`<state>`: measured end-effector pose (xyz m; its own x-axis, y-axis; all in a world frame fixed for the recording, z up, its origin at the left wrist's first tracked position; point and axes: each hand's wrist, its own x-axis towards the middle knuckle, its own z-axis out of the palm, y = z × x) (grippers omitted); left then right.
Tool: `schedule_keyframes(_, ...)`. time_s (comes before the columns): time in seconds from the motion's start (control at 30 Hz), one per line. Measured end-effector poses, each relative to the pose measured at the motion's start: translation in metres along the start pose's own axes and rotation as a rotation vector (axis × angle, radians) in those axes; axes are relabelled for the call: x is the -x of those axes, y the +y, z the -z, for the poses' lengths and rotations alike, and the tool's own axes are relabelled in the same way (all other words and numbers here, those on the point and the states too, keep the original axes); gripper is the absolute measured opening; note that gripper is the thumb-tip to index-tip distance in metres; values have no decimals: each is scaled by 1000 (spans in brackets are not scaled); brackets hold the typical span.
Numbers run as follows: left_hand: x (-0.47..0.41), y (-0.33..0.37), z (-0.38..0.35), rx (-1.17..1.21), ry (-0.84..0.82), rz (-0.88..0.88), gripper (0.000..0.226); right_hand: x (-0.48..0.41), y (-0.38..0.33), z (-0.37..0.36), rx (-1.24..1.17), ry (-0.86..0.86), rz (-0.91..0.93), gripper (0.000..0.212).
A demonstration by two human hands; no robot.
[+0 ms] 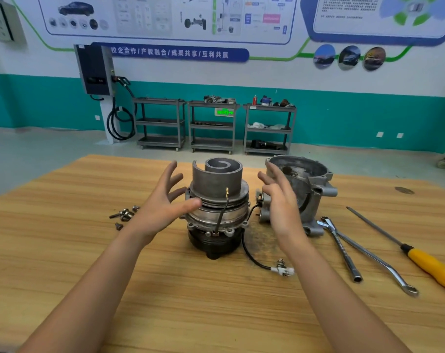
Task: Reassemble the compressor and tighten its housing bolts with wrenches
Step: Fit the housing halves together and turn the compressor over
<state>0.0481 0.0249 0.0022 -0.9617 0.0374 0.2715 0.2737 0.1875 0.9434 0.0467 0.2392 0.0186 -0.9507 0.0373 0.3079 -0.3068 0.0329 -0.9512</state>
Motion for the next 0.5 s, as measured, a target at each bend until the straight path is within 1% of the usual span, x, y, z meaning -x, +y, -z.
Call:
schedule_keyframes(0.07,1,-1,-5,-2,-8,26,116,-2,7,12,21,89,43,42)
schedule_keyframes(0.17,3,-1,-7,-2,5,30,113,-1,17,46,112,294,134,31)
schedule_keyframes(0.23,2,1,-1,22,55,-6,102,-8,17,76,104,464,96,20)
schedule_keyframes(0.3,-5,7,6,70,92,-19,92,-24,12,103,65,598,-31,11)
schedule_keyframes(0.33,-12,10,9,122,106,-1,90,-34,10,113,67,614,-122,13)
schedule_keyframes(0.37,-22,13,11,194,115,35,86,-45,8,118,71,580,-218,22)
schedule_keyframes(0.43,-42,20,13,311,96,129,74,-62,7,115,59,423,-371,45)
schedule_keyframes(0.5,-60,20,14,319,58,228,61,-70,7,103,47,286,-436,53)
